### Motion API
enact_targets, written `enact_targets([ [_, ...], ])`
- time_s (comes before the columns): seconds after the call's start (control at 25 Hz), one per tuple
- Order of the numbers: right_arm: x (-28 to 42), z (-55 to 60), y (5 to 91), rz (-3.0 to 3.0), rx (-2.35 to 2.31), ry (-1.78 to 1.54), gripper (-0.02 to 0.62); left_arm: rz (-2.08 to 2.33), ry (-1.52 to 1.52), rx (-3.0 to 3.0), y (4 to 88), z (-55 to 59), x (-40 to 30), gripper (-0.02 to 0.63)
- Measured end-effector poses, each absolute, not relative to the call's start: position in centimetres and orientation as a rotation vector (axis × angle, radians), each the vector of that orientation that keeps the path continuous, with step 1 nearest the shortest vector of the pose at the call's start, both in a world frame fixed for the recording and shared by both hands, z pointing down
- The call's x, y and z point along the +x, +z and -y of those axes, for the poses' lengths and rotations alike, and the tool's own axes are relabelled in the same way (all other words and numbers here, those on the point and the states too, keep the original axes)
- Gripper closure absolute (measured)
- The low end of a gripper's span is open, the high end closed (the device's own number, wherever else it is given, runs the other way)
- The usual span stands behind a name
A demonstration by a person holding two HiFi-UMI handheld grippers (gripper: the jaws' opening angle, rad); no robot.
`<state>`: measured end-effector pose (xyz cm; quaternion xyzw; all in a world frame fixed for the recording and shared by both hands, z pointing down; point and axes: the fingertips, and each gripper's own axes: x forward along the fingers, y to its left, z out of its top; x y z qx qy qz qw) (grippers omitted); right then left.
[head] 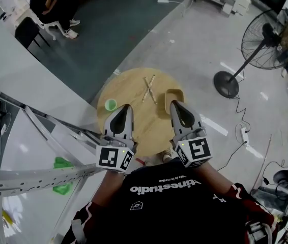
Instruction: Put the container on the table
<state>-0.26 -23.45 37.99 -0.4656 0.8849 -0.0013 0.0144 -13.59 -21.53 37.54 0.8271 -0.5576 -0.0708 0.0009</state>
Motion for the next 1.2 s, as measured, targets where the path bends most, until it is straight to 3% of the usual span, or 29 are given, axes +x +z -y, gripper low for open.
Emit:
enact_targets([
  [1.2, -1.7, 23.2, 37.8, -2.812, -1.395, -0.113, 0.583, 1.760, -0.199, 2.634, 36.5, 21.2, -13.6, 0.583],
])
